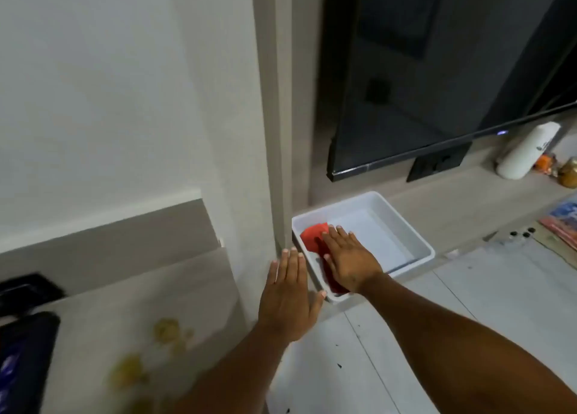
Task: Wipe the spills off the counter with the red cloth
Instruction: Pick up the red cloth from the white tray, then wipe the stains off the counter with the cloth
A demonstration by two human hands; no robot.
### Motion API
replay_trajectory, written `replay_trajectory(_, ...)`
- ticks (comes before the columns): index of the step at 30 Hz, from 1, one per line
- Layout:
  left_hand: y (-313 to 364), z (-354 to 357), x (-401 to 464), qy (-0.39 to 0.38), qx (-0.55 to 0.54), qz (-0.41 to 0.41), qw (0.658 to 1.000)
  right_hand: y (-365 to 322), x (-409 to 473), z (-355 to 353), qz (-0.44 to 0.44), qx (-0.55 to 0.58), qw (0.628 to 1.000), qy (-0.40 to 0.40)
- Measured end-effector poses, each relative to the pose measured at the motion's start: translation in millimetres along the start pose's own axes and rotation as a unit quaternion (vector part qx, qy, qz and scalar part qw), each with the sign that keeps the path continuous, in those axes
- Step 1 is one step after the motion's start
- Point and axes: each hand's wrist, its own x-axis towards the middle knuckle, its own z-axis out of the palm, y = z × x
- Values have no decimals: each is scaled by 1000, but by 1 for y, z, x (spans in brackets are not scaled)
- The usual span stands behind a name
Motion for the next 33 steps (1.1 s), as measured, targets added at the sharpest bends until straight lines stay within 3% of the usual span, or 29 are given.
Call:
replay_trajectory(11, -7, 35, 31, 26, -22, -16, 999, 17, 50, 42, 24, 70, 991, -113)
replay_trajectory(14, -8, 29, 27, 33, -14, -13, 999, 9, 43, 18, 87, 204, 969, -107)
replay_trajectory(17, -11, 14, 21, 22, -2, -22, 1000, -4, 28, -8, 164, 373, 912, -50)
replay_trajectory(18, -12, 7, 18, 17, 5, -24, 1000, -9, 22, -16, 165, 378, 910, -38)
replay_trajectory(21, -16, -14, 2, 9, 27, -27, 999, -21, 4, -33, 88, 246, 963, -58)
replay_trajectory(25, -19, -36, -35, 27, 44, -17, 999, -55, -31, -44, 31, 130, 990, -34)
replay_trajectory(33, -36, -39, -205, 42, -17, -39, 998, -174, -141, 28, 52, 265, 963, 2)
